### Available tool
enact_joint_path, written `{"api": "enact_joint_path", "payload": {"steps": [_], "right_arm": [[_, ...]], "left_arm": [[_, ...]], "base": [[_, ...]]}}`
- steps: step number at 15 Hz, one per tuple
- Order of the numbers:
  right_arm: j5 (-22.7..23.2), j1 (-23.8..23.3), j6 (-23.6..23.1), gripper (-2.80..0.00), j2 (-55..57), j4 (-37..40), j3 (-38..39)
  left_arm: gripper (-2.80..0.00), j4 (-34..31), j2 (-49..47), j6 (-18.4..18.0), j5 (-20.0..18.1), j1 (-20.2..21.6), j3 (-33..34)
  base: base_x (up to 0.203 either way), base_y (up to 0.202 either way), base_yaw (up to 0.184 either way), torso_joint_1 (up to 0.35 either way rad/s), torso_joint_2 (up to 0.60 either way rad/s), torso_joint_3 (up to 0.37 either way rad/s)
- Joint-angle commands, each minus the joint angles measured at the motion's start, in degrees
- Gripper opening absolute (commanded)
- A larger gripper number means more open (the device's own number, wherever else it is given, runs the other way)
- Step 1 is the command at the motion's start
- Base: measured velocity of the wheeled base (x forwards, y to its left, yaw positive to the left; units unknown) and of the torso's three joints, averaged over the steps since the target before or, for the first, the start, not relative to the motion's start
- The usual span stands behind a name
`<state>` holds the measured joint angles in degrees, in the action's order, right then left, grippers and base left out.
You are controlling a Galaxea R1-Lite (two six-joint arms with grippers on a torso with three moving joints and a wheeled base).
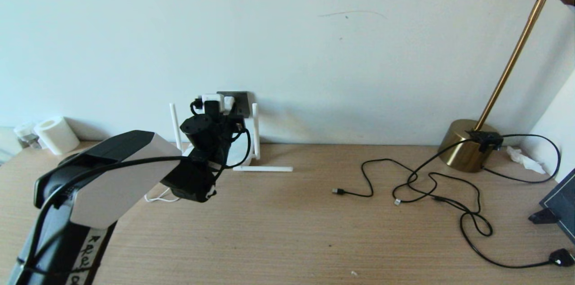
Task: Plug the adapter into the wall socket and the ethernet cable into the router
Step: Plug plug into socket
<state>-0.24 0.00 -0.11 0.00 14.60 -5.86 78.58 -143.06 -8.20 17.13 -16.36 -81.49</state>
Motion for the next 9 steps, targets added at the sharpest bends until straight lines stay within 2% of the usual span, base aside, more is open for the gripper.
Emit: {"api": "enact_joint_path", "payload": {"steps": [1,2,9], "right_arm": [[0.0,0.0,0.0,-2.8,0.0,0.1,0.1],[0.0,0.0,-0.1,-2.8,0.0,0.1,0.0],[0.0,0.0,-0.1,-2.8,0.0,0.1,0.0]], "left_arm": [[-2.8,0.3,-0.2,-0.1,0.1,0.0,0.1],[0.0,0.4,-0.2,0.0,0.1,0.0,0.1],[0.0,0.8,0.8,0.1,0.2,0.0,0.3]], "base": [[0.0,0.0,0.0,0.0,0.0,0.0],[0.0,0.0,0.0,0.0,0.0,0.0],[0.0,0.0,0.0,0.0,0.0,0.0]]}}
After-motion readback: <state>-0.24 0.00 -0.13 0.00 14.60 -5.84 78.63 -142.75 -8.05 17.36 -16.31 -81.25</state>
